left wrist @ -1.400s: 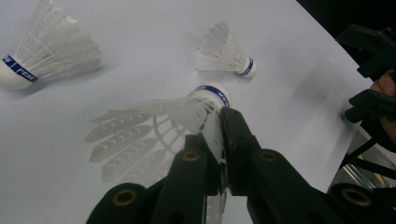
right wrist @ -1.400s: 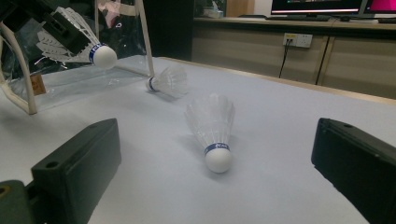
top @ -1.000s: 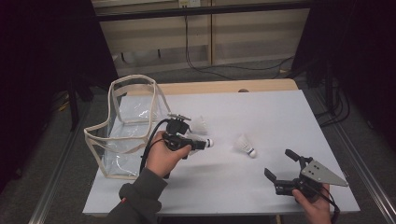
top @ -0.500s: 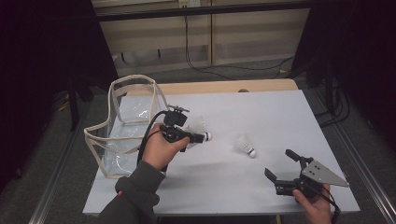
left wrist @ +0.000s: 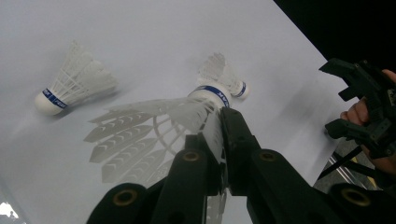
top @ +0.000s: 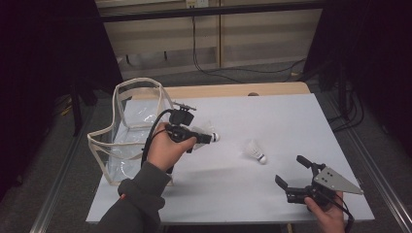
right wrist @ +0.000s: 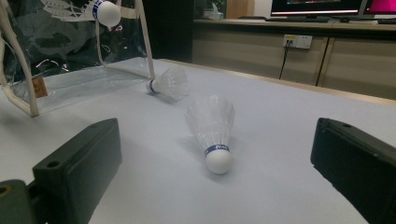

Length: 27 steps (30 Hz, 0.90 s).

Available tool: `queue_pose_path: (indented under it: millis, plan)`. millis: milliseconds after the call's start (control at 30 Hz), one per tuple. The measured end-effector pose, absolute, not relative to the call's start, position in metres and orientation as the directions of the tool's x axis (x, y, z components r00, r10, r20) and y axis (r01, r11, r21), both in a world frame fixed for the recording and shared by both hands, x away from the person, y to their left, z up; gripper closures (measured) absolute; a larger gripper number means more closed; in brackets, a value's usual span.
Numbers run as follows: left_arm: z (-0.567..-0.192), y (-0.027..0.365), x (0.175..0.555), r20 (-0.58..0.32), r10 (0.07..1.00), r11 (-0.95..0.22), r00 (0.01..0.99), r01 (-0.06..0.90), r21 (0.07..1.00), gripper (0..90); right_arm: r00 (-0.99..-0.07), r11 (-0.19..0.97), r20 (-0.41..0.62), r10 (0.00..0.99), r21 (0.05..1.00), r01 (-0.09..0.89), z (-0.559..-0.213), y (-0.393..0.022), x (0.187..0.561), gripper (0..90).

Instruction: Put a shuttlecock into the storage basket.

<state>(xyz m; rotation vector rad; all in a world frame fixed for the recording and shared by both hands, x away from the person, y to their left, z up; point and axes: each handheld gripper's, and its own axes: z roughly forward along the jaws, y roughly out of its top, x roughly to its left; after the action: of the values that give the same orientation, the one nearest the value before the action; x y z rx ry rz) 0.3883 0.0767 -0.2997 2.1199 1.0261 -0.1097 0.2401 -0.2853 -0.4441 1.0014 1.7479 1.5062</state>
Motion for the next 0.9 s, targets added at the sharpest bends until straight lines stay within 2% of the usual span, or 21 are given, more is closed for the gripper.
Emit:
queue_pose_path:
  millis: [900]
  plan:
    - [-0.267, 0.078, 0.394, -0.374, 0.63, -0.412, 0.681, 0.701, 0.582, 87.7, -0.517, 0.057, 0.028, 0.855, 0.987, 0.148, -0.444, -0.286, 0.24, 1.6]
